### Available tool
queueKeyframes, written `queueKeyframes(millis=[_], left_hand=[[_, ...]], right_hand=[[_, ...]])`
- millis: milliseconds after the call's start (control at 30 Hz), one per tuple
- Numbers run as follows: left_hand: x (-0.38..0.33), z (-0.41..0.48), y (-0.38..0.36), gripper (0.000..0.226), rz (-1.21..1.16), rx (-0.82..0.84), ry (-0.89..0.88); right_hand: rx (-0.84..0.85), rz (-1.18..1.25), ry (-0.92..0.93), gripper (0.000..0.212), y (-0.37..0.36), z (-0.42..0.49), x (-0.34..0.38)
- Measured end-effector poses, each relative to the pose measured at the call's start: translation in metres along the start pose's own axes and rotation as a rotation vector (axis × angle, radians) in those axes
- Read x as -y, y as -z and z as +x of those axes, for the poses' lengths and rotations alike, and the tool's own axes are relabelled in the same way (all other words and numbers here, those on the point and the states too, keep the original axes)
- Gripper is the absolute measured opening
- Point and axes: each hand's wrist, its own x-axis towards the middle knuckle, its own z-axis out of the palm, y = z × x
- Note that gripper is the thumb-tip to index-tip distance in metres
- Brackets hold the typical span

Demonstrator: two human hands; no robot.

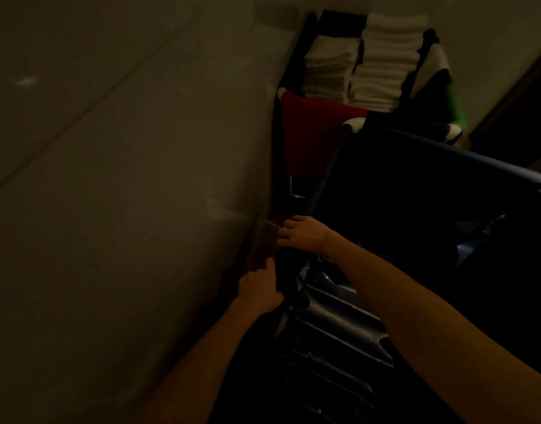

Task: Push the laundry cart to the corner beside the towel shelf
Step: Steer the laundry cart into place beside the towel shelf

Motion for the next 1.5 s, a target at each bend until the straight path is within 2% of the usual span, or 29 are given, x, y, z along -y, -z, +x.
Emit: queueKeyframes(millis=[100, 233, 433, 700, 933, 1000, 1167, 1367, 1433, 1500], left_hand=[[0.012, -0.004, -0.002, 0.076, -0.004, 0.001, 0.025], [0.03, -0.007, -0.004, 0.085, -0.019, 0.009, 0.051], [0.034, -0.004, -0.007, 0.084, -0.052, -0.01, 0.077], [0.031, -0.007, -0.004, 0.079, -0.046, -0.022, 0.068], [0.044, -0.015, -0.007, 0.078, -0.032, -0.04, 0.057], [0.05, -0.017, -0.01, 0.078, -0.047, -0.04, 0.06], [0.056, -0.024, -0.011, 0.077, -0.059, -0.041, 0.08], [0.068, -0.031, -0.012, 0.082, -0.07, -0.033, 0.112], [0.071, -0.033, -0.014, 0.083, -0.067, -0.014, 0.133], [0.073, -0.033, -0.015, 0.083, -0.069, -0.005, 0.139]], right_hand=[[-0.133, 0.03, 0.037, 0.032, 0.0, 0.013, 0.006], [-0.149, 0.008, 0.076, 0.031, -0.002, 0.035, 0.013], [-0.285, 0.043, 0.09, 0.027, -0.007, 0.04, 0.013], [-0.145, 0.043, 0.05, 0.033, 0.003, 0.034, 0.014], [-0.119, 0.009, 0.057, 0.035, 0.008, 0.042, 0.024], [-0.067, -0.008, 0.072, 0.037, 0.012, 0.045, 0.029], [-0.076, -0.03, 0.147, 0.04, 0.02, 0.052, 0.033], [-0.126, -0.06, 0.106, 0.037, 0.029, 0.064, 0.044], [-0.076, -0.046, 0.148, 0.037, 0.026, 0.068, 0.049], [-0.112, -0.002, 0.164, 0.036, 0.024, 0.07, 0.051]])
